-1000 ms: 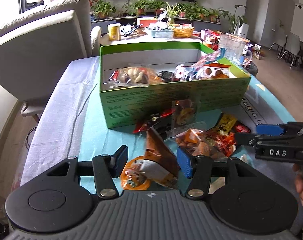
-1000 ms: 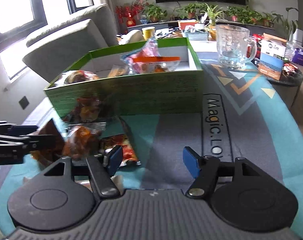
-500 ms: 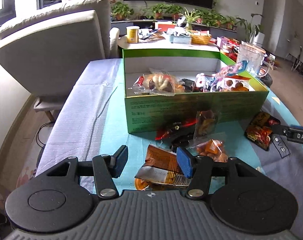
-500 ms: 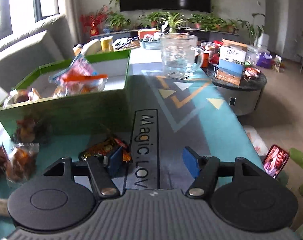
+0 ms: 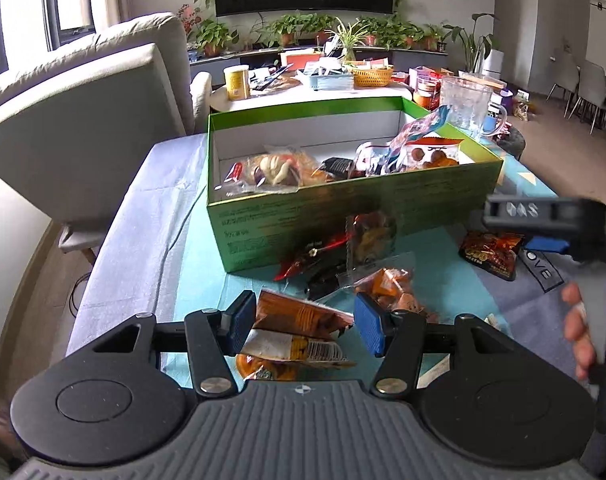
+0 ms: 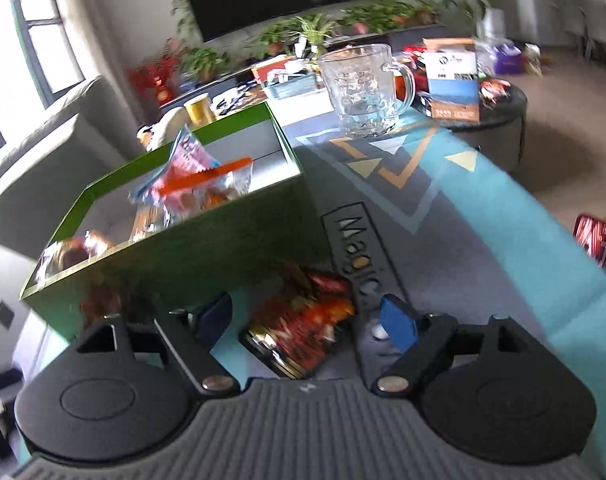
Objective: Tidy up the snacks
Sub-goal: 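Grasp orange-silver packet with left while right grasps red-gold snack bag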
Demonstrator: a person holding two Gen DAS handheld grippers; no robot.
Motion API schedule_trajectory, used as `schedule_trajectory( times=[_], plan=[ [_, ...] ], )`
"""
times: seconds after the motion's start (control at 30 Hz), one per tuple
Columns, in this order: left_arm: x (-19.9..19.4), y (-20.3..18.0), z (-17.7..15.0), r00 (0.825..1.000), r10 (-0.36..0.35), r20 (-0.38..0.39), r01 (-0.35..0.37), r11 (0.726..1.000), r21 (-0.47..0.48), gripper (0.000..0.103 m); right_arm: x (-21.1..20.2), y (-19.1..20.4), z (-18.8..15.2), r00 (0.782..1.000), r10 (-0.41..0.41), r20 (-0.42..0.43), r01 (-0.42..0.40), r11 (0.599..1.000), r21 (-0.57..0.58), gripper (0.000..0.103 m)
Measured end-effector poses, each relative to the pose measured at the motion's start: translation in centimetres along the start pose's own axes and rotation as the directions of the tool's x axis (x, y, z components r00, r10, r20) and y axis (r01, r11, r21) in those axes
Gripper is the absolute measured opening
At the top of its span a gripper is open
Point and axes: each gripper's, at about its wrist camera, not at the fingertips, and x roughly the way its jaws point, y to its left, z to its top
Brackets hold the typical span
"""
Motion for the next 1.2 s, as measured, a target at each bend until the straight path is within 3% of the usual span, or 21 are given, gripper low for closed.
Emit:
schedule_trajectory(
  times=[0.2, 0.53, 0.7, 0.93, 1.1, 1.2],
  plan=[
    [0.3, 0.5, -0.3, 1.000, -0.006, -0.005, 0.006, 1.000, -0.014, 0.051, 1.7, 1.4, 0.6, 0.995, -0.095, 0.024, 0.093, 0.993, 0.069, 0.045],
    [0.8, -0.7, -0.9, 1.000, 0.016, 0.003, -0.016, 0.997, 0.082, 0.051, 2.9, 3.6, -0.7, 0.974, -0.218, 0.056, 0.223, 0.968, -0.113, 0.045],
    [0.9, -0.4, -1.0, 1.000, 0.012, -0.010, -0.011, 0.994, 0.105, 0.056, 3.1, 3.1, -0.6, 0.972, -0.227, 0.062, 0.233, 0.965, -0.121, 0.045],
    [1.4, 1.2, -0.9, 1.000, -0.003, -0.029, 0.004, 1.000, 0.024, 0.056, 2.9, 3.0, -1.0, 0.960, -0.260, 0.099, 0.272, 0.954, -0.127, 0.044],
    [1.5, 1.8, -1.1, 0.999, -0.053, -0.013, 0.053, 0.998, -0.039, 0.046, 2.8, 2.6, -0.8, 0.964, -0.238, 0.117, 0.253, 0.958, -0.134, 0.044],
    [1.0, 2.1, -0.8, 0.998, -0.061, 0.004, 0.061, 0.997, -0.054, 0.045, 2.2, 1.9, -0.6, 0.971, -0.216, 0.108, 0.227, 0.968, -0.106, 0.044]
  ],
)
